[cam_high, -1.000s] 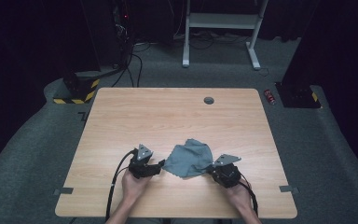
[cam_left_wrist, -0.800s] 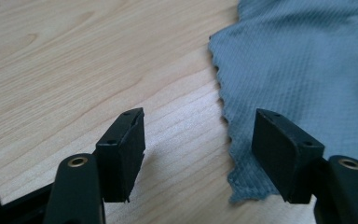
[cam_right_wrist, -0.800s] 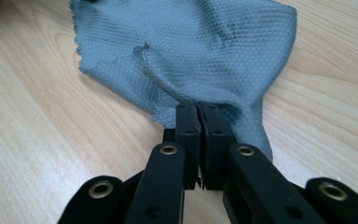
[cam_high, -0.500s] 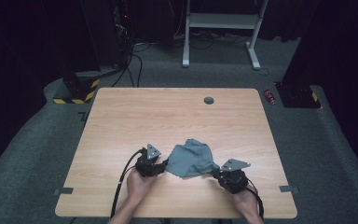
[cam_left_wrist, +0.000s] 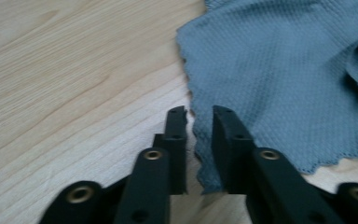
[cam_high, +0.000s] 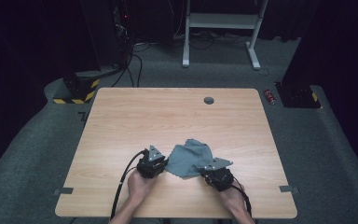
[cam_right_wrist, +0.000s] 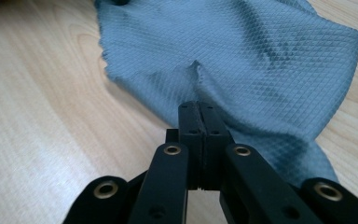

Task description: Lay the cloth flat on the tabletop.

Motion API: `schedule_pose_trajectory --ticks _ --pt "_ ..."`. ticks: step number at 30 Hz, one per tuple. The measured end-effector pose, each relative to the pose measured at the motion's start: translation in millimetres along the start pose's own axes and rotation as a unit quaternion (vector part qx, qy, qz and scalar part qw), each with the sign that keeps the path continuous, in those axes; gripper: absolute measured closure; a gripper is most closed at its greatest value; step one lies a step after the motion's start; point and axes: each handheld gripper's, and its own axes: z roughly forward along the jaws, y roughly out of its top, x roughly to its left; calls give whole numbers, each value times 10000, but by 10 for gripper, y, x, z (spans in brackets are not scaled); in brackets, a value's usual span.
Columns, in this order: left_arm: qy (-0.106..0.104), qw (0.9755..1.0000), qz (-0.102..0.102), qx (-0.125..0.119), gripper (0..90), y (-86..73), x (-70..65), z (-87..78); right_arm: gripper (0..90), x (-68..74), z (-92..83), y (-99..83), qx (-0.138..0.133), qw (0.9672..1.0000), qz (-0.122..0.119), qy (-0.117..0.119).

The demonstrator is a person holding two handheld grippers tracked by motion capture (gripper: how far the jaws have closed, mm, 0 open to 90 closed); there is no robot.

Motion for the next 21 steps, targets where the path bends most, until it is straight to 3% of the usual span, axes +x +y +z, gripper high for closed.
schedule_pose_trajectory --ticks 1,3,7,9,11,14,16,20,21 --pt "34 9999 111 26 847 6 -7 -3 898 7 -27 -15 -23 10000 6 3" --pt "7 9999 121 29 892 8 -21 2 899 7 -95 -52 -97 9999 34 9" --pt "7 10000 38 49 899 4 4 -9 898 -11 -222 -126 -165 9998 75 -13" --pt "6 10000 35 56 900 3 6 -11 833 -19 -258 -146 -254 9996 86 -103" --pt "39 9999 98 67 900 5 8 -13 778 -20 -247 -135 -284 9994 143 -100" --pt "-5 10000 7 48 900 0 8 -11 725 6 -157 -80 -318 9994 133 -93" --pt "8 10000 -8 47 900 -1 13 -13 707 26 -56 -40 -184 9997 37 -153" --pt "29 9999 33 98 900 -10 31 -35 895 52 54 -27 40 9996 -119 -254" --pt "40 10000 17 84 900 -18 38 -41 898 54 48 -35 19 9996 -129 -260"
